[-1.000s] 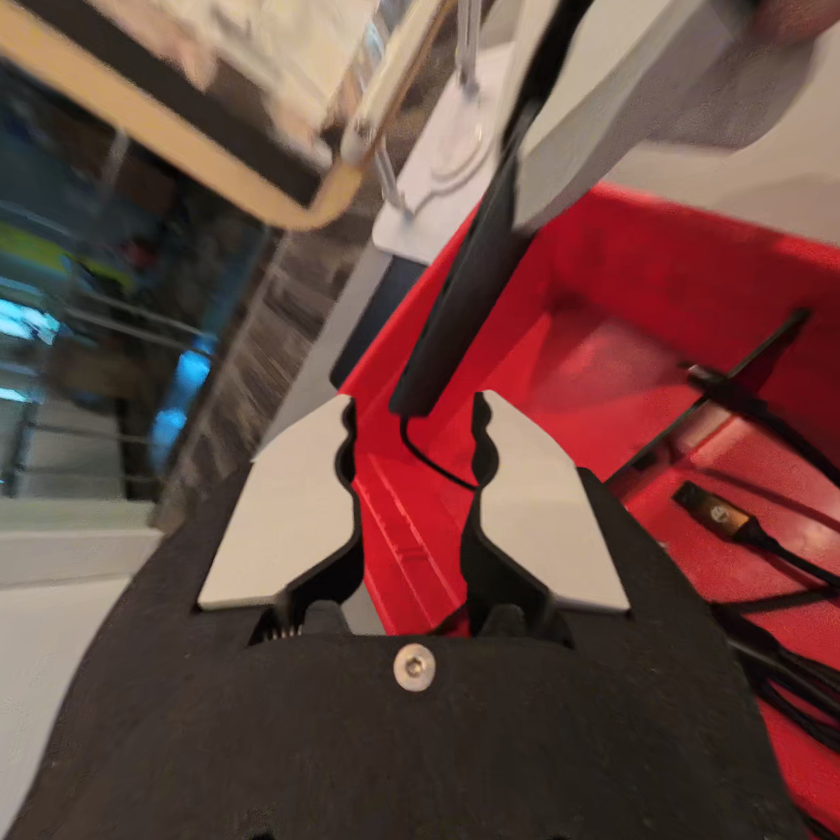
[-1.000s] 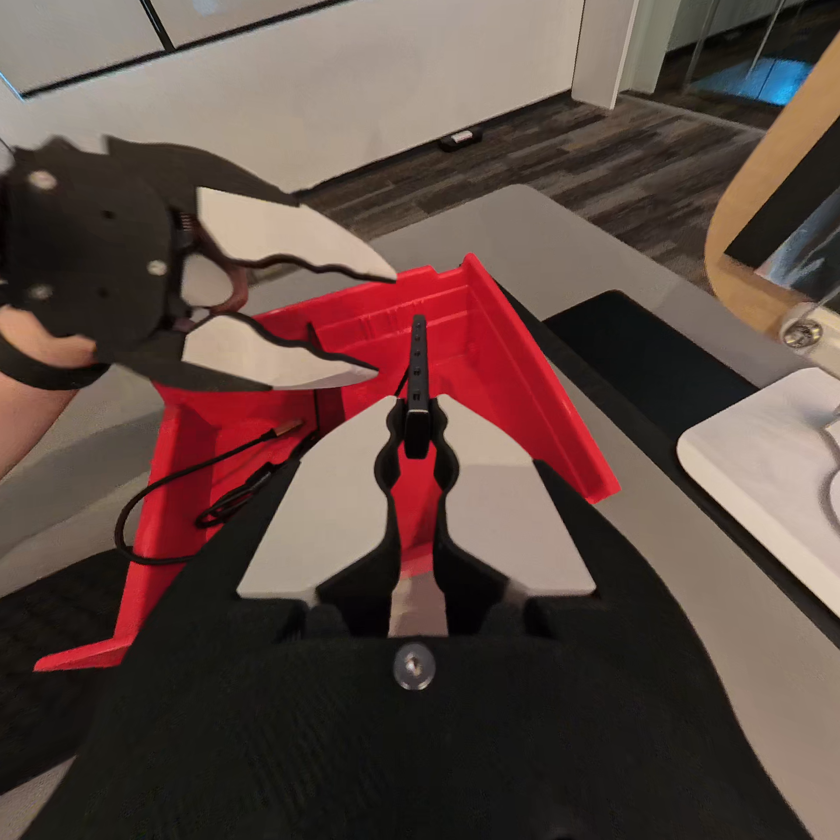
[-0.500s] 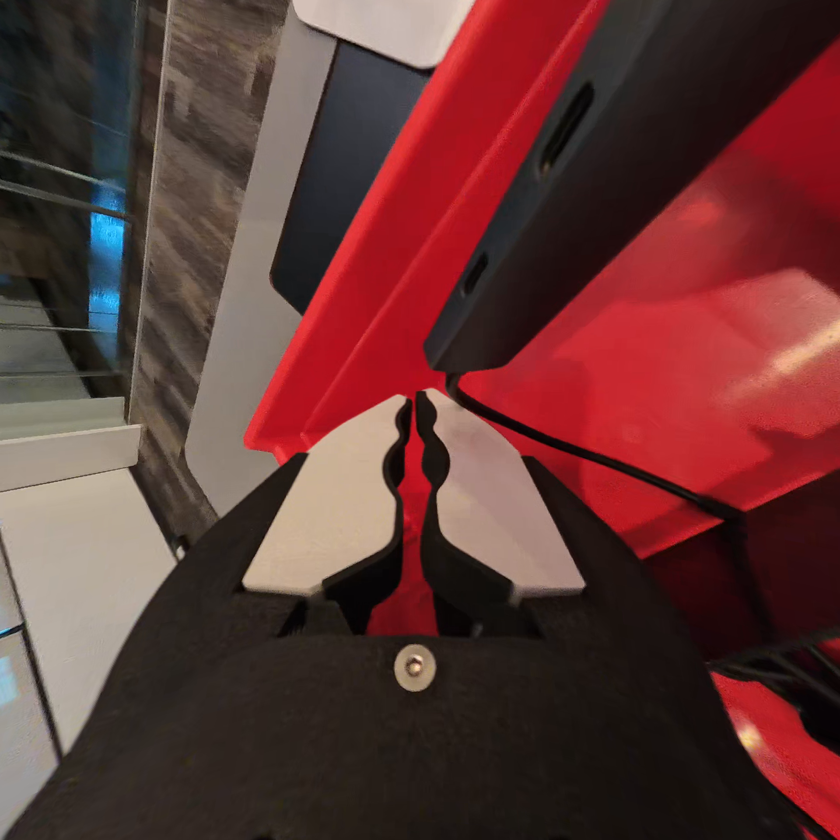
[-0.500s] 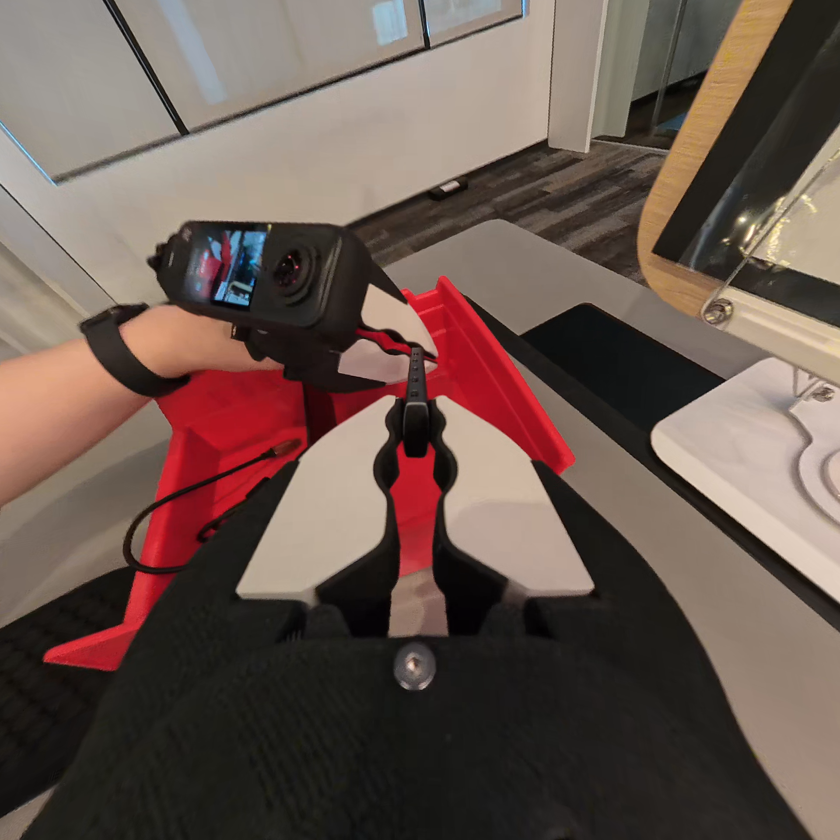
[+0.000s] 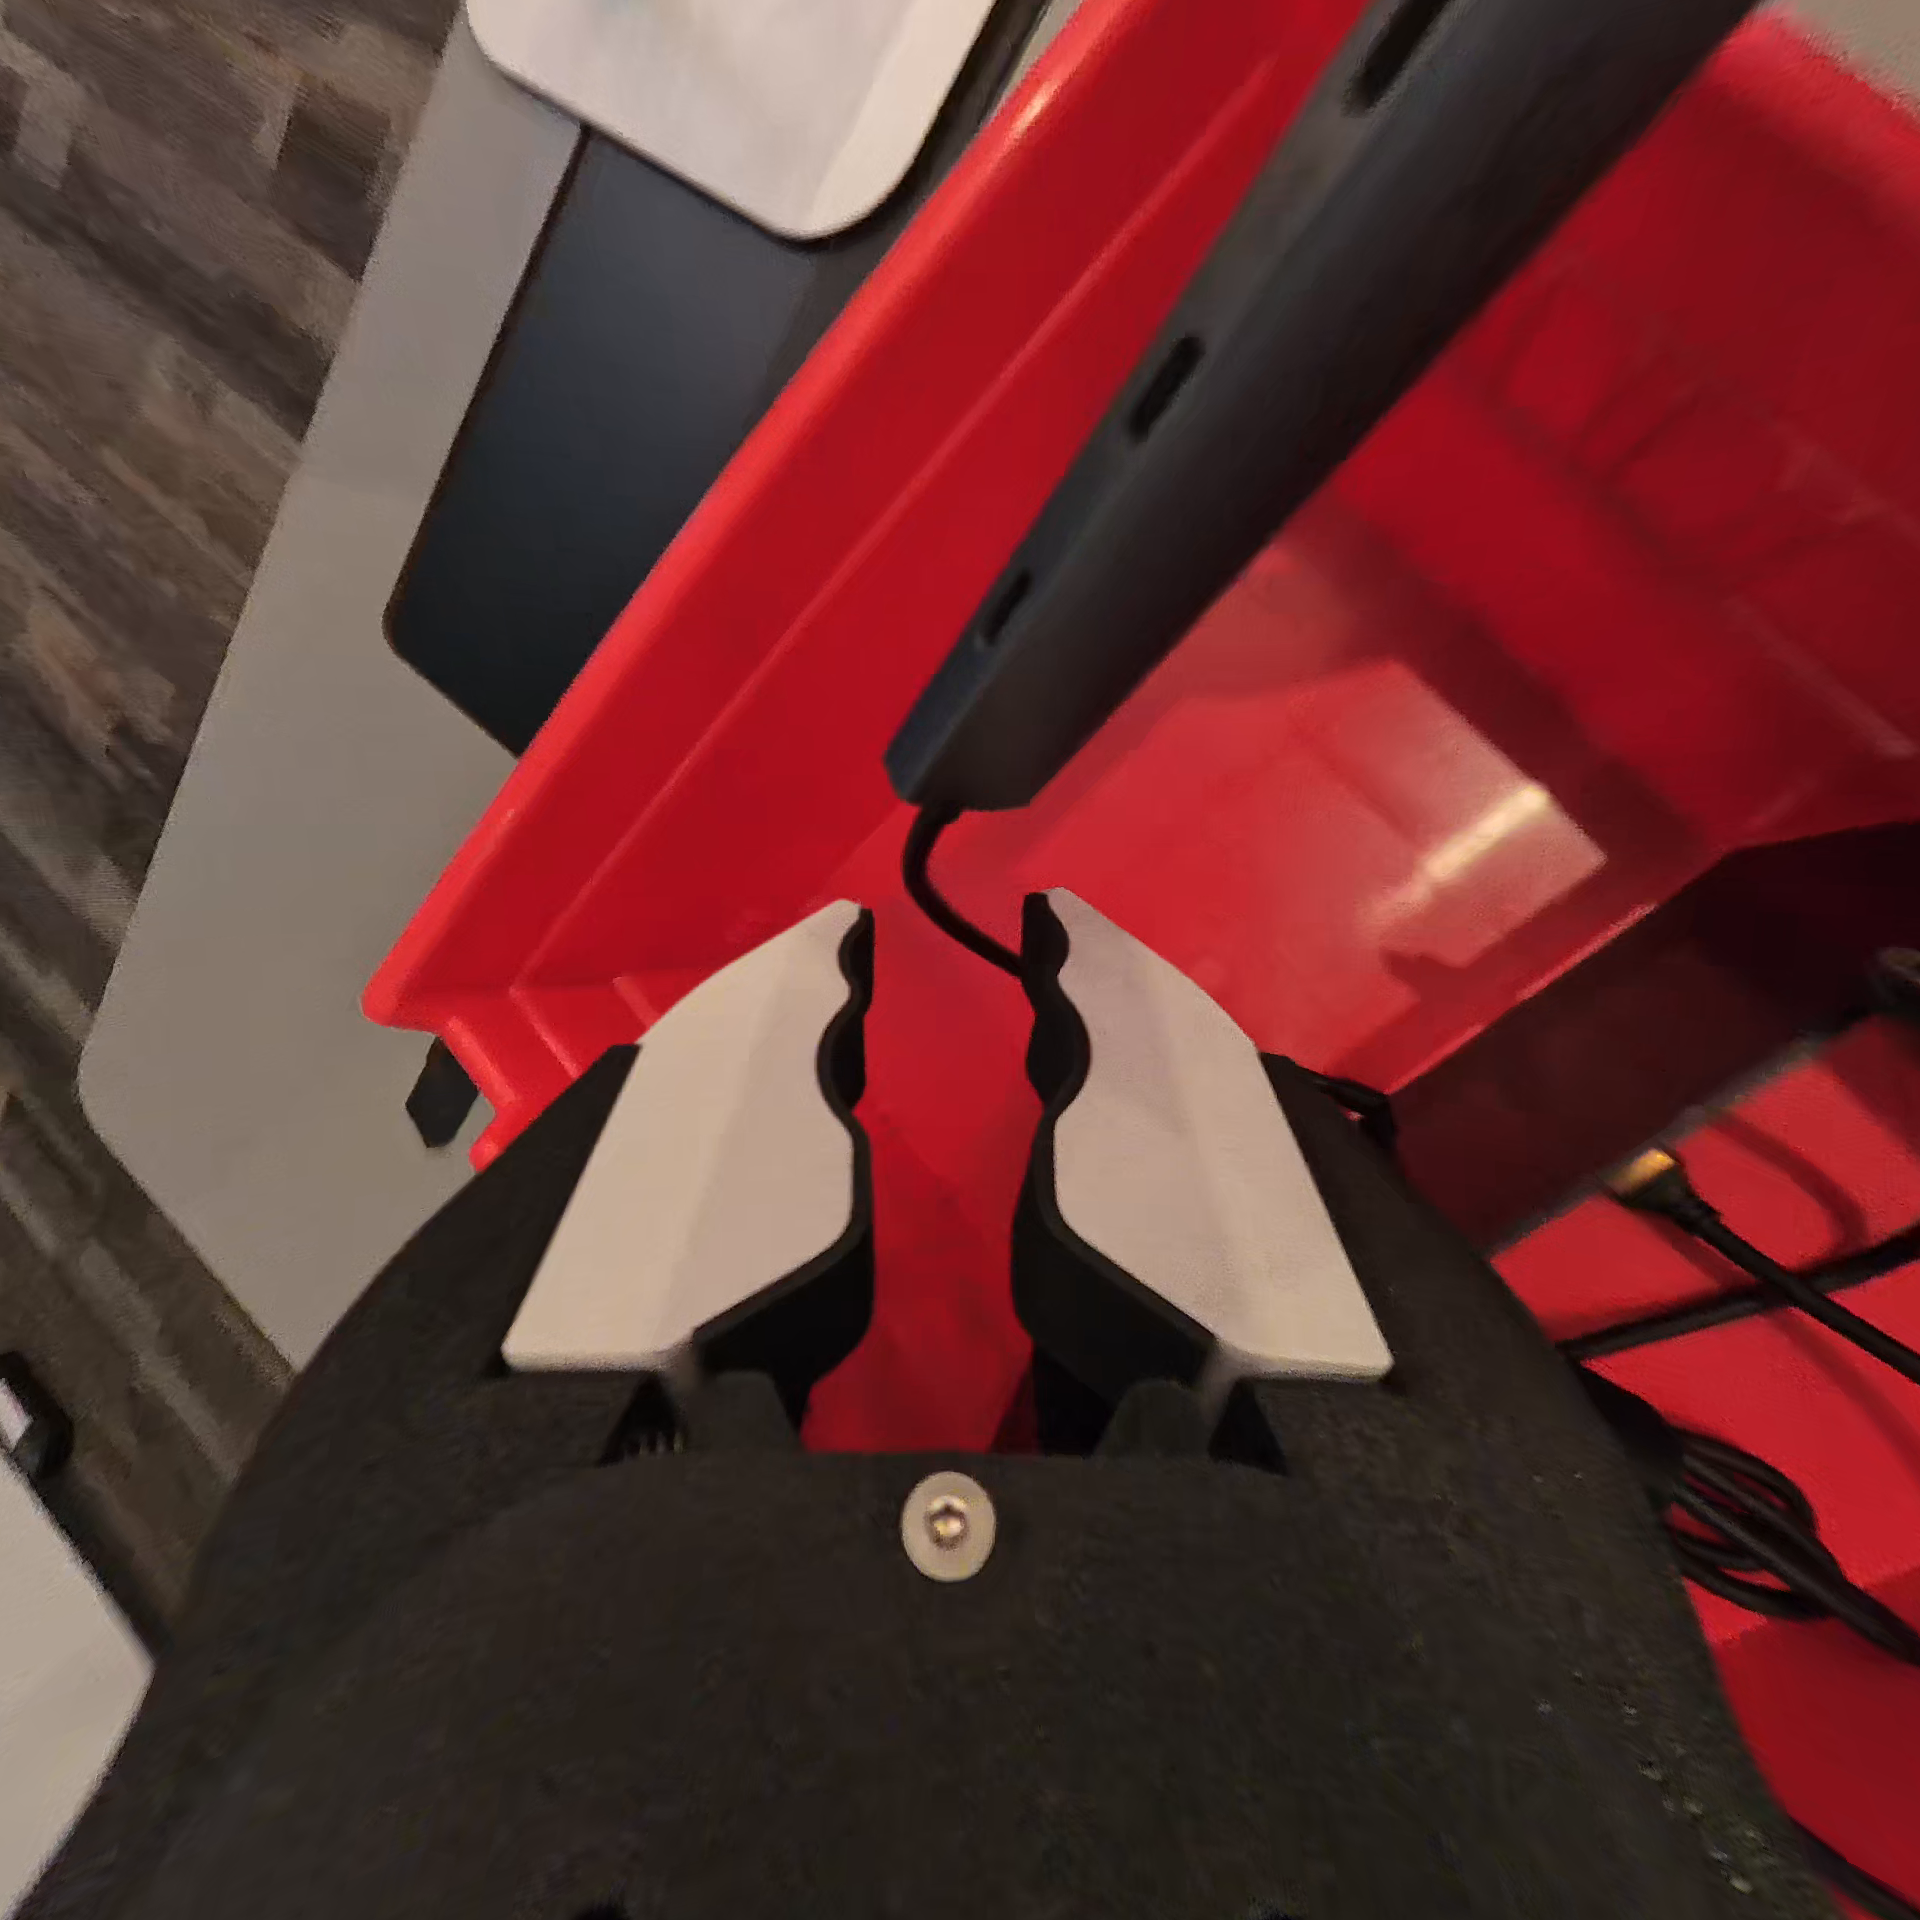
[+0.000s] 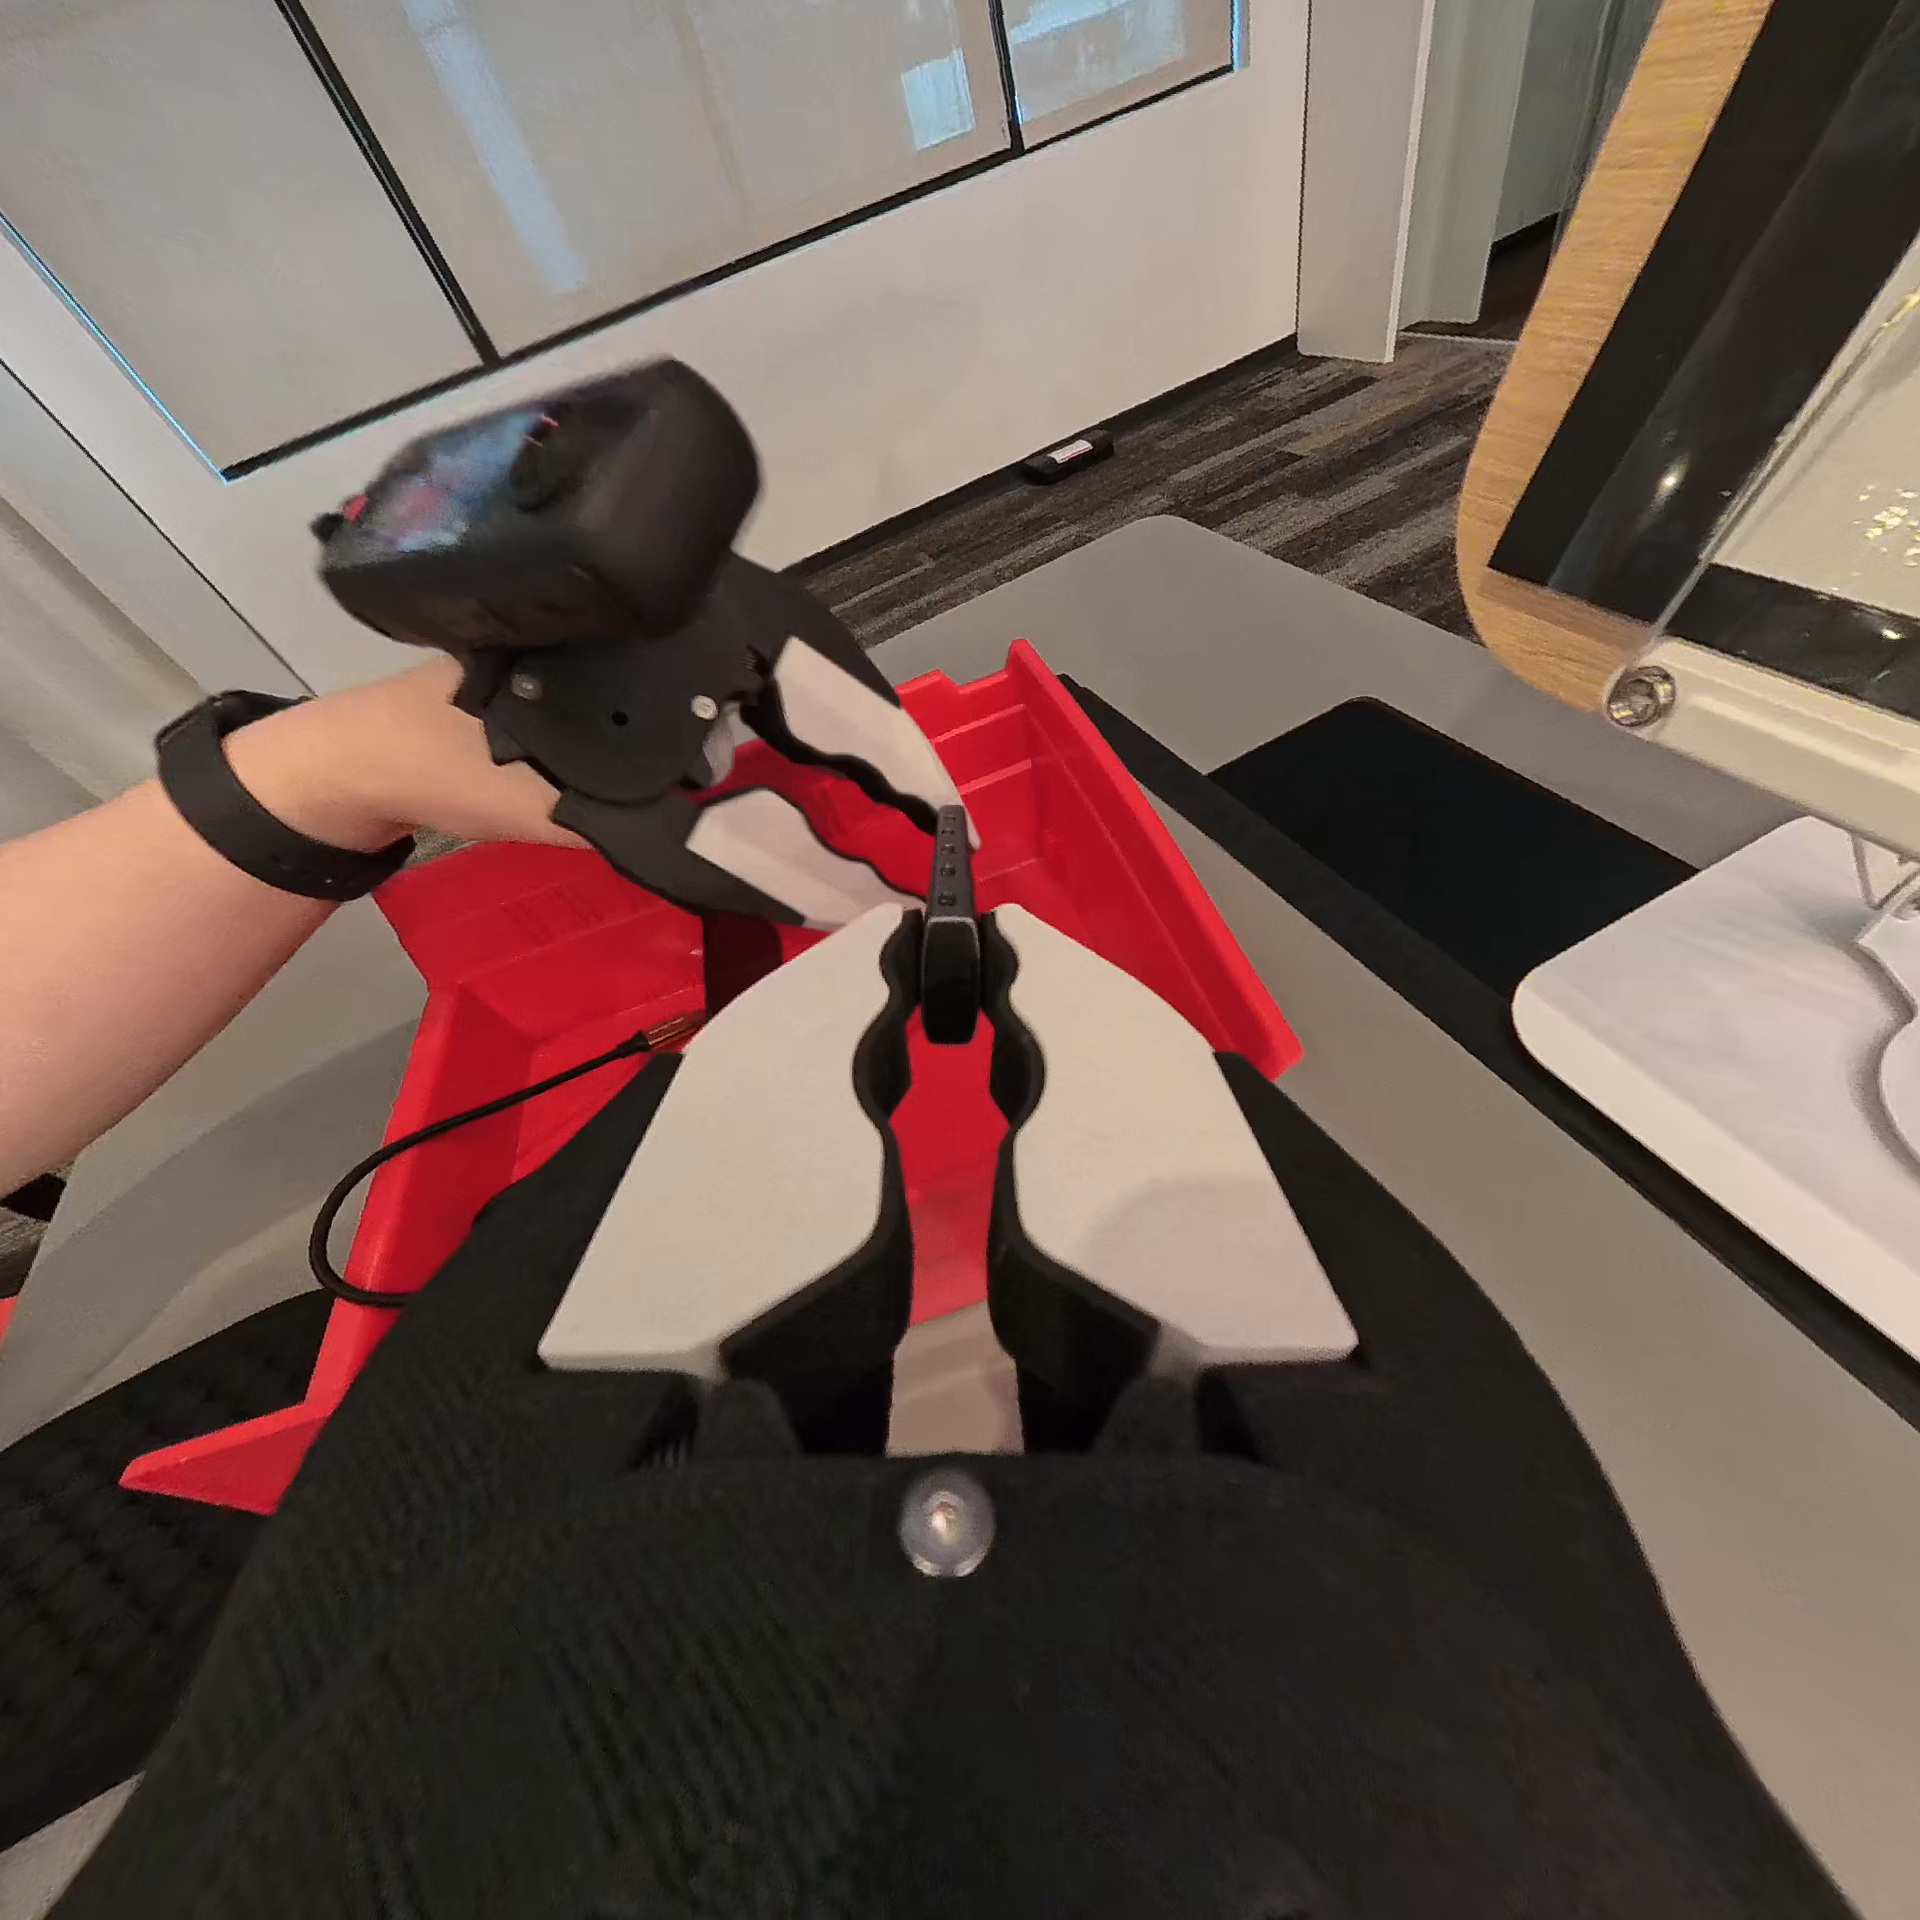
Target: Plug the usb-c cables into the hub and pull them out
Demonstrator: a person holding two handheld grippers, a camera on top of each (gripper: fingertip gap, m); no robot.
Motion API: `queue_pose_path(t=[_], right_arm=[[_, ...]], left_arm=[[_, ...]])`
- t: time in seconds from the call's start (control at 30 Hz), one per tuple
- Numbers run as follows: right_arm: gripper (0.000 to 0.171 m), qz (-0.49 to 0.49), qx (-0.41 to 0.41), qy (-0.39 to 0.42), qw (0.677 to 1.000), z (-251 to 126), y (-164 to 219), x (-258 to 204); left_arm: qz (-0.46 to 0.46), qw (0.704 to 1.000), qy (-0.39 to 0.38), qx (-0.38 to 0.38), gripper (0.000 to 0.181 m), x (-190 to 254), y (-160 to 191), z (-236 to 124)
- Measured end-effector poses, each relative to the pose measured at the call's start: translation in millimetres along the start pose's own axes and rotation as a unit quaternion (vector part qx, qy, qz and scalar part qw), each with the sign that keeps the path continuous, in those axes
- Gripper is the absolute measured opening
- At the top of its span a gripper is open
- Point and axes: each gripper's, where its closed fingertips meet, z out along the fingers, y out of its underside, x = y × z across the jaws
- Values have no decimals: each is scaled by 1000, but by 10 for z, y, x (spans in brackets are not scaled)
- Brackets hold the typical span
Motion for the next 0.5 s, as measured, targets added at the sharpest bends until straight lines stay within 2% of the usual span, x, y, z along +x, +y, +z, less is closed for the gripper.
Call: queue_pose_path(t=[0.17,0.2,0.3,0.5], right_arm=[[11,-27,-5,11,1000,-10,35,-31],[11,-33,-5,15,999,-12,50,-38],[12,-49,-10,24,998,6,134,-52],[12,-59,34,33,997,-9,110,-89]], left_arm=[[-31,998,4,-56,15,-8,95,235],[-46,997,13,-60,7,27,85,272],[-53,995,-6,-81,5,8,123,360],[-70,994,-64,-51,4,-127,72,290]])
